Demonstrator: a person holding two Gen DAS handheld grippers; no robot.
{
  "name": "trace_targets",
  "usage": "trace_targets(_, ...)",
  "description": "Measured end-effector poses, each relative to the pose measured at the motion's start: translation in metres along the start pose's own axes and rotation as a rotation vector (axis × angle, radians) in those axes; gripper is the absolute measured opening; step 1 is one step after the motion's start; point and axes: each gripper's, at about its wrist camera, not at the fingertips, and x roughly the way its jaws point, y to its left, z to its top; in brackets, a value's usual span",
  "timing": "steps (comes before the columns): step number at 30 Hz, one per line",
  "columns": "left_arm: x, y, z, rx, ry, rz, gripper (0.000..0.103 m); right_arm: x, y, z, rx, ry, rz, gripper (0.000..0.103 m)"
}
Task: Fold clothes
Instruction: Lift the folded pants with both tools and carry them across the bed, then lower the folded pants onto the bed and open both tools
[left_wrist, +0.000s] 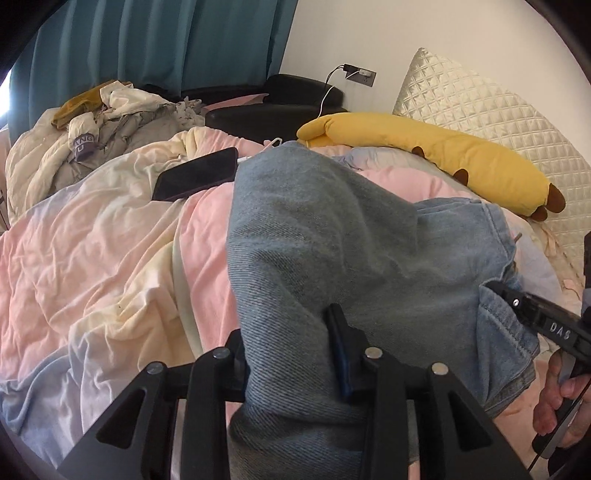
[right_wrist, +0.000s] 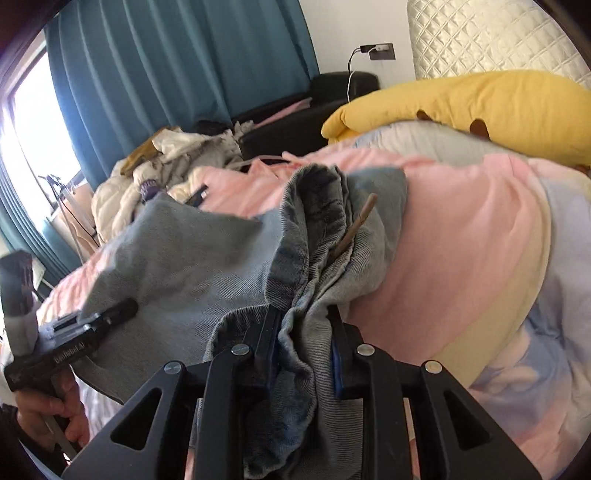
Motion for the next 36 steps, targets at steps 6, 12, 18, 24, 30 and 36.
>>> trace_targets(6,0.008,0.009,-0.013,0.041,-0.023,-0.007,0.043,0.041,-0.015,-0.024,0.03,0.022,-0.031,0.03)
trace_targets(12,-0.001,0.006,-0.014,0.047,-0.037,0.029,0.05,0.044,-0.008,-0.025,0.025,0.003,-0.09,0.034)
trace_targets(18,-0.028,-0.007,-0.016,0.133,-0.011,0.137,0.053,0.028,-0.009,-0.023,0.068,0.025,-0.103,0.047)
trace_targets(24,-0.089,-0.008,-0.018,0.11,-0.084,0.174,0.055,-0.017,-0.006,-0.018,0.134,-0.011,-0.128,0.076)
trace_targets(30,-0.161,-0.008,-0.018,0.064,-0.164,0.187,0.062,-0.075,0.014,-0.022,0.123,-0.069,-0.116,0.076)
trace_targets(36,-0.235,-0.01,-0.027,0.045,-0.221,0.208,0.066,-0.134,0.054,-0.028,0.061,-0.135,-0.08,0.08)
